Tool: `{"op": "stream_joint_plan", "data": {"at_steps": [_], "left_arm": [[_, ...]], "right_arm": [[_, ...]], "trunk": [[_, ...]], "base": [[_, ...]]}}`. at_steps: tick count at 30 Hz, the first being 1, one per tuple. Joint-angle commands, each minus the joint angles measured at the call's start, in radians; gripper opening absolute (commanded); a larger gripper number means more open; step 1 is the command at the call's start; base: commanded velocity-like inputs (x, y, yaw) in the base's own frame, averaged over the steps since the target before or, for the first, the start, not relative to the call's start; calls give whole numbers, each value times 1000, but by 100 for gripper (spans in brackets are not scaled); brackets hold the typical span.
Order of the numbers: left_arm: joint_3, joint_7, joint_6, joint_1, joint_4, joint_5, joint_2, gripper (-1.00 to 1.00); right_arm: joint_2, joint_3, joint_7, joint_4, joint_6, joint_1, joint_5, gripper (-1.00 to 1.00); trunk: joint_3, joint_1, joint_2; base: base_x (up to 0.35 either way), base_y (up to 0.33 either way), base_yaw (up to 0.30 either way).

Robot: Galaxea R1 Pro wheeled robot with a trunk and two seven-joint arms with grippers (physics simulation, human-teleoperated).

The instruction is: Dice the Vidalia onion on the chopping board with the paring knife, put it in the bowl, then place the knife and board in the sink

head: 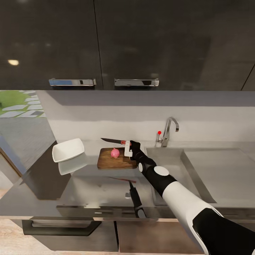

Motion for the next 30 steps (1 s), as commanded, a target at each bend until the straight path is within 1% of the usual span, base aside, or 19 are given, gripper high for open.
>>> {"op": "stream_joint_plan", "data": {"at_steps": [1, 9, 30], "left_arm": [[-8, 2, 0, -1, 2, 9, -1, 100], [-8, 2, 0, -1, 2, 9, -1, 100], [-8, 2, -6, -1, 3, 9, -1, 100]], "right_arm": [[-1, 3, 4, -2, 7, -1, 10, -100], [-5, 3, 4, -2, 6, -1, 10, -100], [1, 8, -3, 10, 7, -1, 8, -100]], "trunk": [[-2, 1, -2], [-2, 1, -2], [-2, 1, -2]], "base": [[0, 0, 0], [0, 0, 0], [0, 0, 0]]}}
